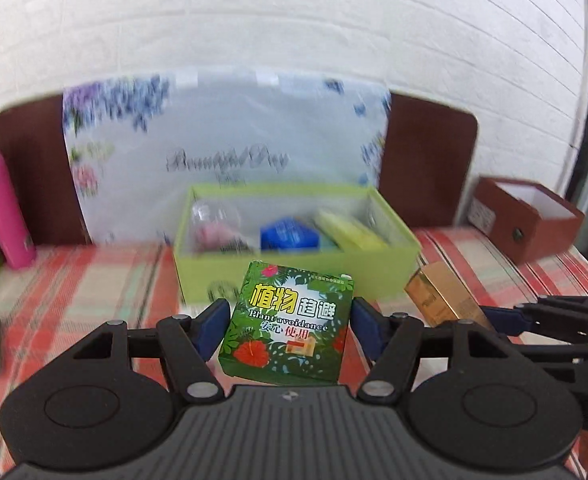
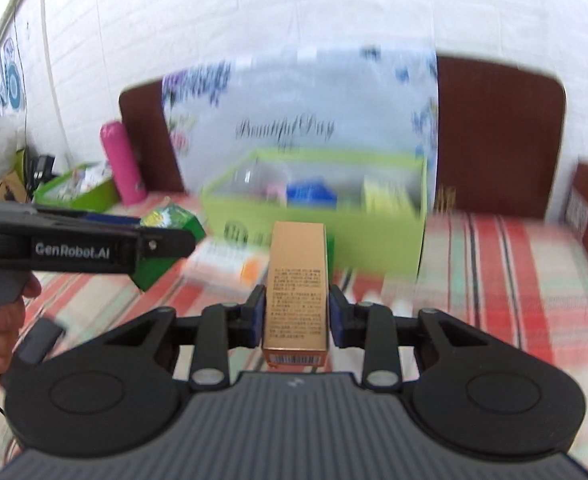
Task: Organize objects
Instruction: 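Carry green candy box and tan box into the green box and release both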
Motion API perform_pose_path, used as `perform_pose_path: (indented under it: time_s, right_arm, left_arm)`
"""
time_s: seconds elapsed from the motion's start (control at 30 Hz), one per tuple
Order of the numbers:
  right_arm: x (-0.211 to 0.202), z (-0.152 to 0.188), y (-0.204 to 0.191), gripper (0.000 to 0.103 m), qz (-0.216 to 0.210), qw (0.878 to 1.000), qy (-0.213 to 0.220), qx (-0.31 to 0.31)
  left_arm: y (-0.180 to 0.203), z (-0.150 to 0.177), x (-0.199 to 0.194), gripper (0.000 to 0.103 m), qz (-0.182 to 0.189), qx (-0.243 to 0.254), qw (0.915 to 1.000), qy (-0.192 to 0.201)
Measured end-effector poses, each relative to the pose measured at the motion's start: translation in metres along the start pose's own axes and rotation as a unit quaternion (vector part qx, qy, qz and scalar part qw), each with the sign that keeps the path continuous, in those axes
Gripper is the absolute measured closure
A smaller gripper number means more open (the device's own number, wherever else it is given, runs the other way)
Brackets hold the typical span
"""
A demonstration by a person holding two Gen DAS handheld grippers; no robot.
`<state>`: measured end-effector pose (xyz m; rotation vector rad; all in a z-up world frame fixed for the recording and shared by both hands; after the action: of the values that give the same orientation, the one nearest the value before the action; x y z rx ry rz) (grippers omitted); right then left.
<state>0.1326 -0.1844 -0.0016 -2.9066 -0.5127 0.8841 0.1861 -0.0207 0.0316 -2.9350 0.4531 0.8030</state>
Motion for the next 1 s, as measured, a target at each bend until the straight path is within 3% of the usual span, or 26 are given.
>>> perform_pose_path:
  time_s: [0.23,0.43,0.63,0.7,0.73,0.77,0.93,1.0]
  right_arm:
    - [0.079,-0.066,0.025,0.072,0.046,0.999,0.009,0.003]
    - [0.149,-0.076,0.042,0.072,0.079,0.997,-0.012,0.005]
    - [0.188,-0.075,0.054,0.072,0.083,0.996,-0.027,0.011]
    - [0.195,-0.074,0.056,0.052,0.083,0.996,-0.023,0.008]
    - [0.197,-0.074,0.057,0.030,0.087,0.996,-0.022,0.004]
    - [0.196,-0.074,0.056,0.018,0.095,0.995,-0.015,-0.001]
    - [0.182,-0.075,0.050,0.001,0.114,0.993,0.016,-0.040]
    - [0.174,-0.076,0.045,0.000,0.123,0.991,0.025,-0.050]
  left_arm:
    - [-0.022,-0.053,0.072,0.034,-0.032,-0.012,0.9994,0.008]
    - [-0.038,-0.062,0.126,0.034,-0.052,-0.012,0.9985,-0.012]
    - [-0.047,-0.060,0.162,0.029,-0.070,-0.008,0.9974,-0.014]
    - [-0.048,-0.058,0.168,0.011,-0.081,-0.009,0.9964,-0.021]
    - [-0.049,-0.057,0.169,0.011,-0.088,-0.010,0.9959,-0.017]
    - [-0.049,-0.056,0.168,0.010,-0.091,-0.009,0.9958,-0.011]
    - [-0.050,-0.054,0.160,0.006,-0.093,-0.010,0.9956,-0.004]
    - [-0.049,-0.055,0.151,0.006,-0.090,-0.011,0.9959,0.001]
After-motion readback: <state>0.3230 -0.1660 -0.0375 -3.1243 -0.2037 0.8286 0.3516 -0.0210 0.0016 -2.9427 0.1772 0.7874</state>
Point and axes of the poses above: each gripper's, at about its wrist camera, not at the fingertips, and x roughly the way its jaws point, y to its right, z to its underside, the point moved 4 cm from there along x, roughly the way its jaws point, and after that the axes turned 3 degrees about x, right-handed, at the moved point
